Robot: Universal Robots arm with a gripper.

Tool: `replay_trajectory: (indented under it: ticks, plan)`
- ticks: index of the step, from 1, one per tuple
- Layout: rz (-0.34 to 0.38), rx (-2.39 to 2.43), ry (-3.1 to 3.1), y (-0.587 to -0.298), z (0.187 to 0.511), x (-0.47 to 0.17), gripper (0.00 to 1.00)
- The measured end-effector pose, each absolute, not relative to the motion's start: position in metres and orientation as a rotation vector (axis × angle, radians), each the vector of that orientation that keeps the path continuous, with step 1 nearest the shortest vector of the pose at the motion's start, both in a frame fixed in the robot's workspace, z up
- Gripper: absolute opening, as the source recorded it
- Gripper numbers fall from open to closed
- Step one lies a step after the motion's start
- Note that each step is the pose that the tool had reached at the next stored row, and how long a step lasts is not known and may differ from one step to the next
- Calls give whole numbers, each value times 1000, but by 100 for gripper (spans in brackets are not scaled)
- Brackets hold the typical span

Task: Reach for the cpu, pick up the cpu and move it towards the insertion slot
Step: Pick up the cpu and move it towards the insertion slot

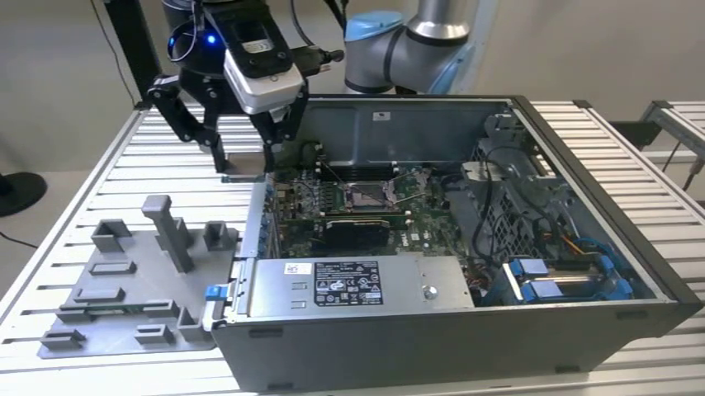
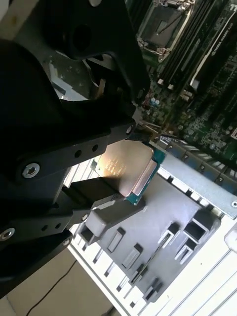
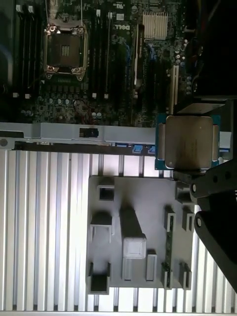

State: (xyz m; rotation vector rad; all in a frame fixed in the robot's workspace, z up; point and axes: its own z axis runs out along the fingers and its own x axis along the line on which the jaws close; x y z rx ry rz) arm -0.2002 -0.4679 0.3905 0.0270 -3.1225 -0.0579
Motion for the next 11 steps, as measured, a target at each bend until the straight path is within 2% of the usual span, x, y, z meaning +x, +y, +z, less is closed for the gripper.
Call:
replay_trajectory:
  ticks: [11]
  plan:
    - [-58, 27, -3122, -468, 391, -179, 0]
